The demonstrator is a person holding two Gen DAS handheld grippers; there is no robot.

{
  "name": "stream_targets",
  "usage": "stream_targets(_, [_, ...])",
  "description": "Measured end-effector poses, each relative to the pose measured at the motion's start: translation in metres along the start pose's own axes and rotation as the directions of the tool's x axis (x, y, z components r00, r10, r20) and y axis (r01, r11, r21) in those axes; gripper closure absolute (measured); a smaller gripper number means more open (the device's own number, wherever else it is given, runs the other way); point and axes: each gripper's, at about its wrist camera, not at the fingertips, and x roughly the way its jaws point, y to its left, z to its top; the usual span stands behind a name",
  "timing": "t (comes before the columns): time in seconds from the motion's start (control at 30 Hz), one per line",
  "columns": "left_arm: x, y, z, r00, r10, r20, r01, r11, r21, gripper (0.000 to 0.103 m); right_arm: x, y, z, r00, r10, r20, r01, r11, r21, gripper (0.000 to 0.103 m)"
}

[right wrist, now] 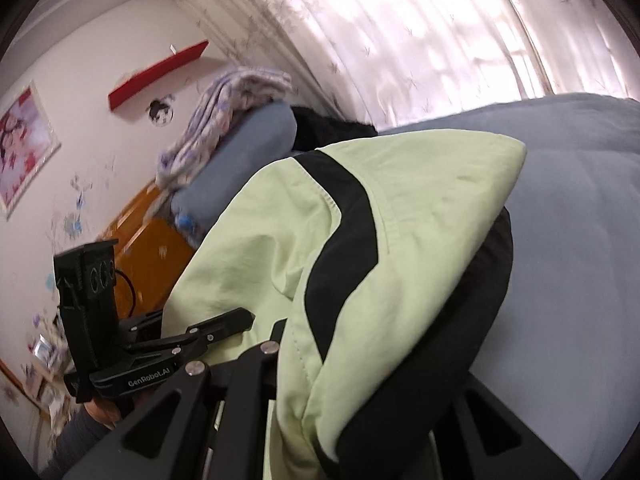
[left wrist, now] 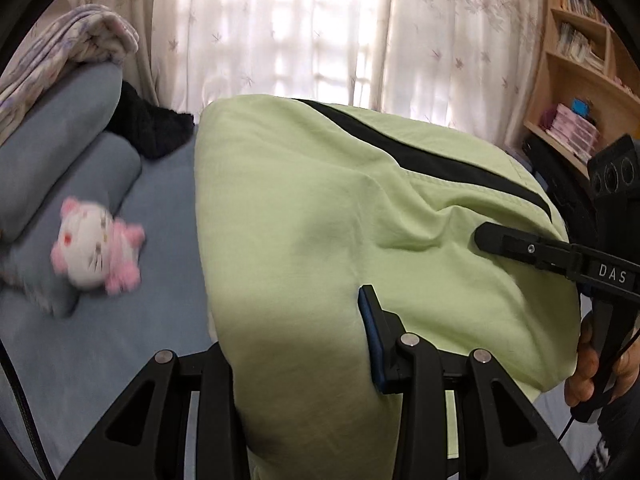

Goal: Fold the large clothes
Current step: 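Carry the bundle with both tools and set it on the cream quilt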

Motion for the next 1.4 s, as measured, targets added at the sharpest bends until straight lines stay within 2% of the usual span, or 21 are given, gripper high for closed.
stream_targets(0.07, [0.029, 0.022, 0.033, 1.000, -0.002, 0.001, 0.002, 1.000, 0.016, 0.068, 0.027, -0.007, 0.025, 1.000, -0.007, 0.015, 0.007, 1.000, -0.004, 0.091])
stream_targets(0.17, [0.074, 0.050, 0.064, 1.000, -0.011, -0.005, 0.011, 1.000, 0.025, 0.068, 0.066, -0.025, 0.051, 0.999, -0.014, 0.030, 0.014, 1.000, -0.002, 0.091])
stream_targets(0.27, [0.129, 0.078, 0.076, 0.999, -0.028, -0.043, 0.029, 0.999, 0.026, 0.067, 0.108, -0.057, 0.063, 1.000, -0.003, 0.023, 0.002, 0.999, 0.053, 0.091])
stream_targets(0.37, [0.198, 0.098, 0.074, 0.991, -0.033, -0.127, 0.034, 0.999, 0.006, 0.062, 0.156, -0.103, 0.051, 1.000, -0.014, -0.023, 0.017, 0.990, 0.139, 0.091])
stream_targets(0.4, [0.218, 0.103, 0.069, 0.989, -0.028, -0.148, 0.028, 1.000, -0.006, 0.051, 0.169, -0.116, 0.042, 0.998, -0.041, -0.045, 0.047, 0.988, 0.150, 0.091])
stream_targets(0.43, [0.236, 0.111, 0.063, 0.988, -0.024, -0.152, 0.020, 0.999, -0.029, 0.036, 0.177, -0.127, 0.036, 0.997, -0.055, -0.058, 0.064, 0.984, 0.164, 0.090])
stream_targets(0.5, [0.250, 0.122, 0.053, 0.992, -0.048, -0.119, 0.037, 0.995, -0.096, 0.020, 0.189, -0.160, 0.020, 0.997, -0.040, -0.063, 0.054, 0.972, 0.230, 0.082])
stream_targets(0.57, [0.261, 0.129, 0.048, 0.989, -0.103, -0.103, 0.087, 0.985, -0.149, 0.017, 0.193, -0.179, 0.011, 0.999, -0.001, -0.041, 0.013, 0.961, 0.275, 0.077])
stream_targets(0.7, [0.265, 0.125, 0.042, 0.993, -0.077, -0.091, 0.065, 0.989, -0.132, 0.011, 0.193, -0.181, 0.006, 0.999, -0.021, -0.028, 0.027, 0.970, 0.242, 0.073])
stream_targets(0.8, [0.262, 0.121, 0.040, 0.995, -0.038, -0.094, 0.024, 0.990, -0.142, 0.005, 0.192, -0.177, 0.003, 0.997, -0.066, -0.041, 0.073, 0.971, 0.226, 0.061])
stream_targets(0.87, [0.254, 0.119, 0.040, 0.997, 0.001, -0.081, -0.013, 0.990, -0.143, 0.004, 0.191, -0.174, 0.004, 0.987, -0.142, -0.071, 0.154, 0.967, 0.203, 0.037])
stream_targets(0.9, [0.249, 0.119, 0.039, 0.997, 0.019, -0.076, -0.030, 0.989, -0.145, 0.004, 0.189, -0.174, 0.005, 0.984, -0.156, -0.082, 0.170, 0.965, 0.198, 0.034])
stream_targets(0.97, [0.239, 0.119, 0.039, 0.996, 0.066, -0.064, -0.075, 0.985, -0.157, 0.004, 0.176, -0.171, 0.005, 0.981, -0.173, -0.082, 0.186, 0.964, 0.188, 0.034])
stream_targets(1.07, [0.217, 0.119, 0.034, 0.988, 0.145, -0.050, -0.152, 0.972, -0.179, 0.004, 0.144, -0.162, 0.007, 0.977, -0.212, -0.034, 0.214, 0.964, 0.154, 0.034])
stream_targets(1.23, [0.178, 0.107, 0.024, 0.983, 0.171, -0.060, -0.180, 0.963, -0.199, 0.004, 0.096, -0.138, 0.010, 0.972, -0.233, -0.016, 0.233, 0.963, 0.136, 0.034])
stream_targets(1.3, [0.157, 0.093, 0.016, 0.983, 0.174, -0.057, -0.181, 0.967, -0.179, 0.004, 0.075, -0.124, 0.007, 0.968, -0.248, -0.022, 0.249, 0.961, 0.118, 0.034])
stream_targets(1.4, [0.121, 0.064, 0.007, 0.976, 0.214, -0.051, -0.218, 0.970, -0.110, 0.004, 0.044, -0.104, 0.000, 0.963, -0.268, -0.045, 0.271, 0.957, 0.101, 0.034])
